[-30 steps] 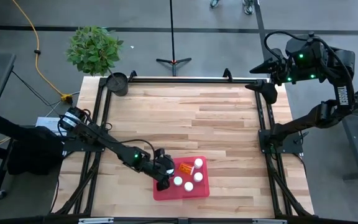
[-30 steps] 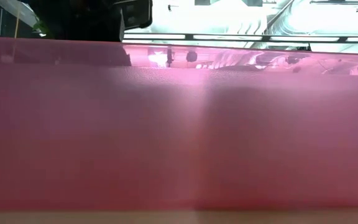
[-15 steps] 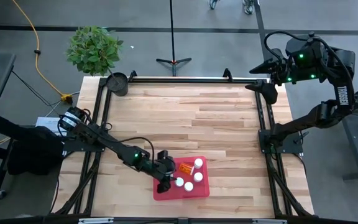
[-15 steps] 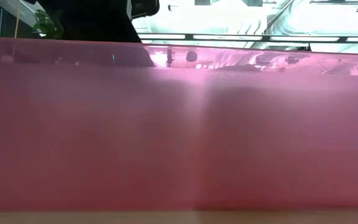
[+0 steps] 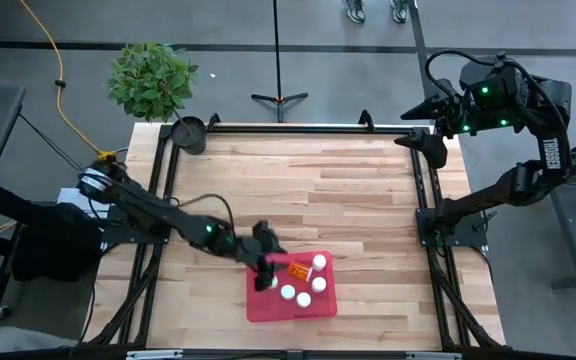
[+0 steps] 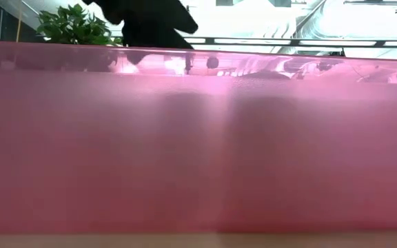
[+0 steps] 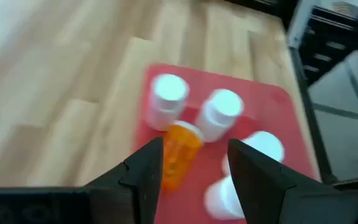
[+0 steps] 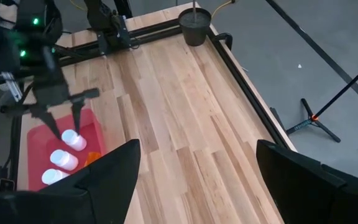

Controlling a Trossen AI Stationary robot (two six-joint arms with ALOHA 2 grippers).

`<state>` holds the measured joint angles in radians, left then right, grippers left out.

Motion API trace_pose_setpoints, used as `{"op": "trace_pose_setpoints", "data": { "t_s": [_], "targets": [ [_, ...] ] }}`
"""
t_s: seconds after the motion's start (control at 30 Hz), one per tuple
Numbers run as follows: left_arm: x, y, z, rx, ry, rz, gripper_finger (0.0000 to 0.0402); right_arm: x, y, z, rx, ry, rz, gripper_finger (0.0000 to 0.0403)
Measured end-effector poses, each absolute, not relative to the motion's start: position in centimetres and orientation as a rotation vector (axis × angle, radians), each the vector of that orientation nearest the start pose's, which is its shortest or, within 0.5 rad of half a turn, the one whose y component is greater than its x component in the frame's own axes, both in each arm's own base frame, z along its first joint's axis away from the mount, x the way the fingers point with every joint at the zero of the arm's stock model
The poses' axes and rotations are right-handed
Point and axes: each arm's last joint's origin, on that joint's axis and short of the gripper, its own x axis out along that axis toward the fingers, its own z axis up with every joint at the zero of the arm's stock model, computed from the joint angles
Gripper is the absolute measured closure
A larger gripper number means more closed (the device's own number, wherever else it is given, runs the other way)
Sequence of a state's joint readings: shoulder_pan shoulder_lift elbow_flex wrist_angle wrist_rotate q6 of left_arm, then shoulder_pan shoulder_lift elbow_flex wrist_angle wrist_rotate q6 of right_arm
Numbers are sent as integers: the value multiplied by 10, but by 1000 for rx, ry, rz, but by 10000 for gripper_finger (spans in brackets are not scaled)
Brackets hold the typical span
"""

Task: Pick and place pill bottles into a basket
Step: Return to Home Position

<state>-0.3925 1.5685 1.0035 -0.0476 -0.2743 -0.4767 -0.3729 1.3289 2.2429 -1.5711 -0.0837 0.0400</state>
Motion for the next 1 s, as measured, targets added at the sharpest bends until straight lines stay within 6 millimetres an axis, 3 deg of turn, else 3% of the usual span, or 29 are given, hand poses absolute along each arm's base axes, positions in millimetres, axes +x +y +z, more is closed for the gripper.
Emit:
{"op": "trace_pose_setpoints", "data": {
  "t_s": [0.27, 0.5, 1.0],
  "targets": [
    [284, -83, 286, -234, 476, 134, 190, 123, -45, 533, 178, 627, -290, 91],
    [247, -68, 330, -193, 326, 207, 190, 108, -40, 537, 167, 586, -296, 91],
    [176, -41, 372, -159, 198, 309, 190, 55, -19, 555, 141, 343, -314, 91]
  ]
}}
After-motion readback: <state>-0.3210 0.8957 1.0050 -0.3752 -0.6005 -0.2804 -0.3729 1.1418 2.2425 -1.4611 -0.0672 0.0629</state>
